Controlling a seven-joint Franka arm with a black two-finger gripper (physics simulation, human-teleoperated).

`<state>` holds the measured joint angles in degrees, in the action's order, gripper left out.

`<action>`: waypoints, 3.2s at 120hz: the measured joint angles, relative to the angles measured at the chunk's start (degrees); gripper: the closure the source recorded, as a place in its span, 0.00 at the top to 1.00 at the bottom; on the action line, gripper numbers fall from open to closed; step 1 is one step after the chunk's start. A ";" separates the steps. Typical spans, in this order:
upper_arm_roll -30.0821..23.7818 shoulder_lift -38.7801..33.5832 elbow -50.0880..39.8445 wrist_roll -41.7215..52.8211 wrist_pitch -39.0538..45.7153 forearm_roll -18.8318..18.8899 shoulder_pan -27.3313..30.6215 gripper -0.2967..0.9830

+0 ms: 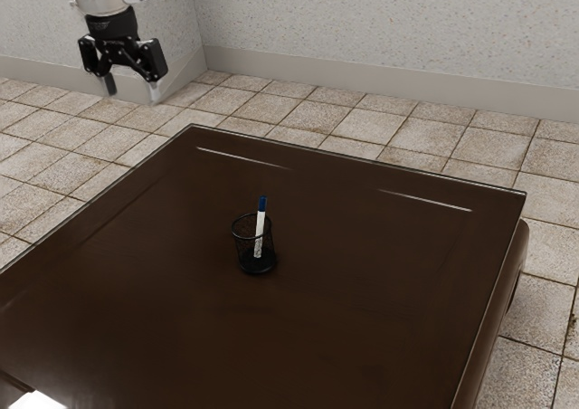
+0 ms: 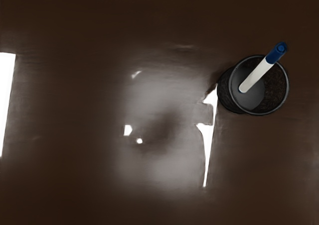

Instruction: Take the marker out of the pen holder and place it to the left of the pen holder.

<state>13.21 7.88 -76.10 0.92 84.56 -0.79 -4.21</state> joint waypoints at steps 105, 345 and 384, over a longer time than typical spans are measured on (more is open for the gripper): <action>-8.62 35.14 12.31 4.08 23.78 -2.17 -0.53 0.75; -5.81 30.55 13.13 8.81 9.77 -0.74 7.06 0.18; -6.11 36.92 13.13 9.98 -5.20 2.39 6.56 0.18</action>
<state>7.10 44.80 -62.97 10.90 79.36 1.60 2.36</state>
